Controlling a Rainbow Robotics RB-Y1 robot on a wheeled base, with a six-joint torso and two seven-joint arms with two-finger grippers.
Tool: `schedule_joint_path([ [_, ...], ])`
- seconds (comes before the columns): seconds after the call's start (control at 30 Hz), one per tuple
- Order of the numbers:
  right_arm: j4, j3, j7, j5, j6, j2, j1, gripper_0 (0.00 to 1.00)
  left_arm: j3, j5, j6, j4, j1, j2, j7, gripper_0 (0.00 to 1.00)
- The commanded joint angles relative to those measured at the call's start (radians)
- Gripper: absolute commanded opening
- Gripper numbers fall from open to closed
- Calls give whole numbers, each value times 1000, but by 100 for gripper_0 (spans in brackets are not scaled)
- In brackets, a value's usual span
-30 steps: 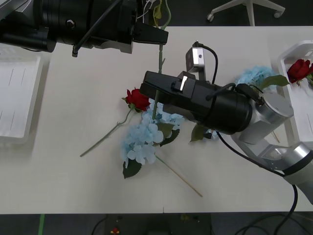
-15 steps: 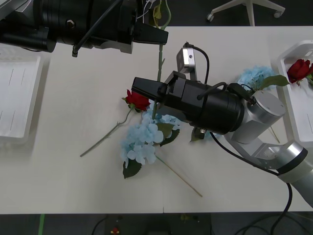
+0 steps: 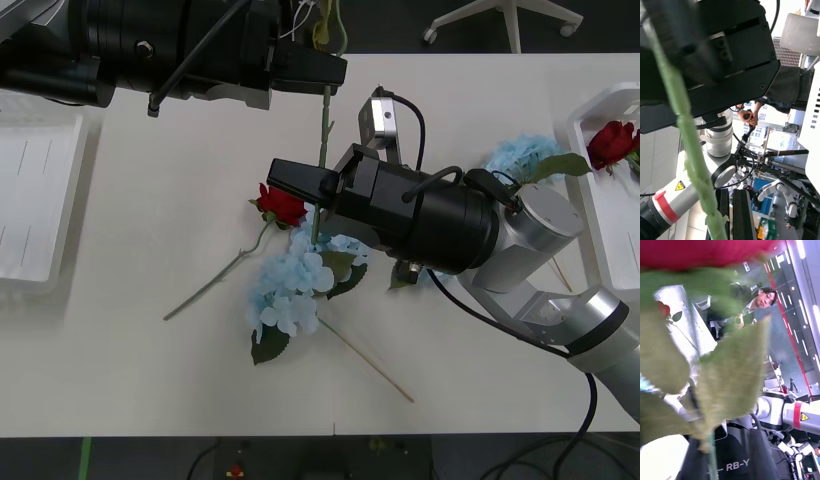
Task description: Put the red flowers into the right box and the blue flowers into the left box
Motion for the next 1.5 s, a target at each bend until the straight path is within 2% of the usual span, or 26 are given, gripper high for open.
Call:
schedule_joint_path([
  [0.03,-31,10,-33,7,-5,-21,-32,0,4,8,6,-27,3,-7,-18,100],
  [0.4,-25,10,-93,35,-11,-81,-32,0,4,8,6,-27,3,-7,-18,100],
  [0.6,-23,-8,-220,190,-54,-141,-32,0,4,8,6,-27,3,-7,-18,100],
  [0.77,28,-31,-348,381,-61,-257,-49,0,30,2,29,-19,45,19,-90,100],
  [0.93,155,-63,-415,538,37,-354,-91,0,30,-41,29,-21,55,106,-129,100],
  [1.13,317,-178,-450,699,219,-431,-140,0,30,-75,-24,-19,100,214,-245,100],
  [1.37,509,-384,-430,966,445,-495,-207,0,30,-271,-173,-19,123,335,-284,100],
  [1.5,523,-438,-420,1138,491,-533,-209,0,30,-395,-235,-21,121,344,-271,100],
])
